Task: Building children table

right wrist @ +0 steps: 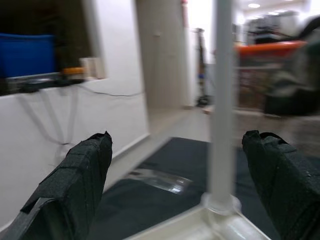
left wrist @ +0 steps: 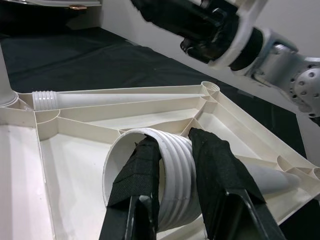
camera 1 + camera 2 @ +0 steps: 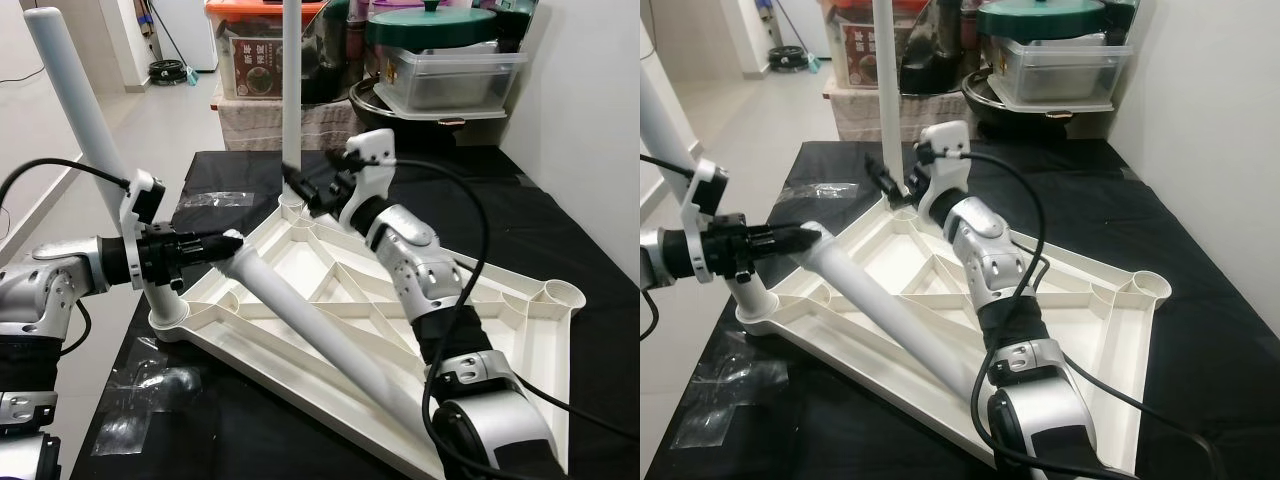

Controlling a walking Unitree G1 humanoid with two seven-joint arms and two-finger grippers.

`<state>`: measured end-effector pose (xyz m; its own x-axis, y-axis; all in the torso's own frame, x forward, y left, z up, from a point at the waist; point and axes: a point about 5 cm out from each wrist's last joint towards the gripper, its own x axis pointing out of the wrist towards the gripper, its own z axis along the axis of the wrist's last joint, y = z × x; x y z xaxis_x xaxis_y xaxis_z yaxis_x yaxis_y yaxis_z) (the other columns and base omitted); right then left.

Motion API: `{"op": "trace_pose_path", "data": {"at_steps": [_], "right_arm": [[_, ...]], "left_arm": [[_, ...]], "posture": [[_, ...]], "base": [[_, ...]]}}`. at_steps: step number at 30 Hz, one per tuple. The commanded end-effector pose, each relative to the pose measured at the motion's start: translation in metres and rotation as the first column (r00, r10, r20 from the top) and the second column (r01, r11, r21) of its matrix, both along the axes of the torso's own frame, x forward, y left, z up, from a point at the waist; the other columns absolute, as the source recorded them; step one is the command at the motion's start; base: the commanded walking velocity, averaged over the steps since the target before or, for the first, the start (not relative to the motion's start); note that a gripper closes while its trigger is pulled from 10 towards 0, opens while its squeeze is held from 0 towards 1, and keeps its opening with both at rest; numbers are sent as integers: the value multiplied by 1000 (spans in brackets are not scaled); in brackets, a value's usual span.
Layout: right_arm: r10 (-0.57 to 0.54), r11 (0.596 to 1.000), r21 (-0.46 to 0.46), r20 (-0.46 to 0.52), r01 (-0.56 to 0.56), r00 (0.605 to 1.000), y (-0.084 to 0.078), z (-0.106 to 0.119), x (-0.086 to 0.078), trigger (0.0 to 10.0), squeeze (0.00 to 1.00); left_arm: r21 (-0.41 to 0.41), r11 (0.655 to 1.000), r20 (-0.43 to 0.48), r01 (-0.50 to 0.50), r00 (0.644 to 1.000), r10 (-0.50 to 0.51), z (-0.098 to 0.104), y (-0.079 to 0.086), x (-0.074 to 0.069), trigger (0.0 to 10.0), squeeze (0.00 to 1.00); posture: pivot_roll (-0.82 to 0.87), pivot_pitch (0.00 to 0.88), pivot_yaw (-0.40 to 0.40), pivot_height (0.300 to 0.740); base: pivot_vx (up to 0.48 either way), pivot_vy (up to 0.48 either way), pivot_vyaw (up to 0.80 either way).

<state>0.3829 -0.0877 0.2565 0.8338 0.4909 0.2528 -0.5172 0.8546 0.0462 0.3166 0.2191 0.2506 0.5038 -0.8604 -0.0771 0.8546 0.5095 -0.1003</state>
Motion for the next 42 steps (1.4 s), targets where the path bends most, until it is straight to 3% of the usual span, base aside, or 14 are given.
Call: {"op": "trace_pose_path", "data": {"at_steps": [1,6,8,11,12,13,15,18,19,20,26,31,34,42], "right_arm": [[-32,999,-9,29,32,999,-9,2,-1,10000,1000],[47,994,-105,77,-39,996,-17,4,-13,10000,1000],[204,955,-237,88,-178,975,-23,-4,-34,10000,1000],[283,920,-304,76,-248,956,-27,-9,-46,10000,1000],[368,872,-361,39,-330,929,-31,-15,-60,10000,1000],[368,872,-361,39,-330,929,-31,-15,-60,10000,1000],[525,755,-401,-103,-518,845,-33,-28,-85,10000,1000],[582,694,-400,-177,-598,794,-34,-35,-96,10000,1000],[609,644,-407,-240,-648,756,-36,-42,-103,10000,608],[622,608,-402,-295,-685,725,-39,-46,-105,10000,0],[624,588,-359,-370,-725,689,-42,-47,-101,10000,0],[585,610,-302,-451,-732,674,-33,-50,-90,10000,0],[503,669,-279,-513,-689,696,-26,-54,-78,10000,0],[410,701,-317,-555,-639,724,-25,-56,-67,10000,0]], "left_arm": [[26,999,3,-48,999,48,0,5,-2,10000,0],[25,998,18,-55,998,54,3,3,-3,10000,0],[21,998,35,-64,997,63,6,1,-4,10000,0],[22,997,40,-68,997,67,7,1,-5,10000,0],[27,997,42,-71,997,70,6,0,-5,10000,0],[27,997,42,-71,997,70,6,0,-5,10000,0],[33,997,42,-71,997,70,3,-1,-5,10000,0],[34,997,42,-70,997,68,3,-2,-5,10000,0],[37,997,43,-69,997,67,2,-3,-5,10000,0],[42,997,46,-67,997,65,2,-4,-4,10000,0],[49,997,51,-65,997,63,4,-5,-3,10000,0],[53,997,58,-61,997,58,5,-8,-3,10000,0],[55,997,63,-55,997,52,6,-10,-4,10000,0],[58,997,66,-50,997,46,6,-10,-4,10000,0]], "posture": [[-8,0,-31,740],[-17,0,-30,740],[-21,0,-30,740],[-28,0,-29,740],[-36,0,-27,740],[-36,0,-27,740],[-45,0,-22,740],[-45,0,-22,740],[-45,0,-23,740],[-40,0,-23,740],[-39,0,-23,740],[-30,0,-32,740],[-26,0,-34,740],[-22,0,-37,740]], "base": [[0,0,0],[0,0,0],[0,0,0],[0,0,0],[0,0,0],[0,0,0],[0,0,0],[0,0,0],[0,0,0],[0,0,0],[0,0,0],[0,0,0],[0,0,0],[0,0,0]]}}
